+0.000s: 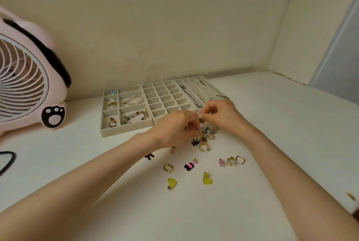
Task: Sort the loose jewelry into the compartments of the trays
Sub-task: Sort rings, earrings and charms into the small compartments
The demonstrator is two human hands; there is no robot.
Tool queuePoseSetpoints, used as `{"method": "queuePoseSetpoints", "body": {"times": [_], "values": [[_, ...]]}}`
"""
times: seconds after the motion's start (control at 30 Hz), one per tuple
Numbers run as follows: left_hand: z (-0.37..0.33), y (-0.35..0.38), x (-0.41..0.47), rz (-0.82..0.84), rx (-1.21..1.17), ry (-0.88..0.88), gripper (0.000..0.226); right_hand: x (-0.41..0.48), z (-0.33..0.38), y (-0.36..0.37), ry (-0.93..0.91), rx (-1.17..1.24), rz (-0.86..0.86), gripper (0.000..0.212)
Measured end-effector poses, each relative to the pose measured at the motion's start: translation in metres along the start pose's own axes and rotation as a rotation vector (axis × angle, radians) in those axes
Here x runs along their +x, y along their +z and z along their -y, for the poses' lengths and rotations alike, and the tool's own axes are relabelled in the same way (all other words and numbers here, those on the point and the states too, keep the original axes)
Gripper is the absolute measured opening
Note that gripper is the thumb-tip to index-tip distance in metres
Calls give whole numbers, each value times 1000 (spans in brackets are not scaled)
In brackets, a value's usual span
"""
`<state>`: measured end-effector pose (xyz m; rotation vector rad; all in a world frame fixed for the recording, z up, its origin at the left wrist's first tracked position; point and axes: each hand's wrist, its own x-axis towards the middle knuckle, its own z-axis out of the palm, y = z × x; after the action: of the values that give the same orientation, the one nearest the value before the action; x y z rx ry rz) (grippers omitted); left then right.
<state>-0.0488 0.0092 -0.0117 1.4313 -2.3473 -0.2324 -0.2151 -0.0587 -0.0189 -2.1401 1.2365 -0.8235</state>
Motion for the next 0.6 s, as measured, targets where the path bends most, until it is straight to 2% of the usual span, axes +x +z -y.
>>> {"method": "queuePoseSetpoints", "body": {"times": [0.13,0.3,0.6], "values": [[-6,8,14,-40,15,-10,15,-2,2,-2,15,7,-17,5],[-5,17,19,0,30,-5,17,-2,2,-4,14,-9,-44,17],[-4,16,18,-7,28,10,8,-1,4,-3,10,15,-55,19]]}}
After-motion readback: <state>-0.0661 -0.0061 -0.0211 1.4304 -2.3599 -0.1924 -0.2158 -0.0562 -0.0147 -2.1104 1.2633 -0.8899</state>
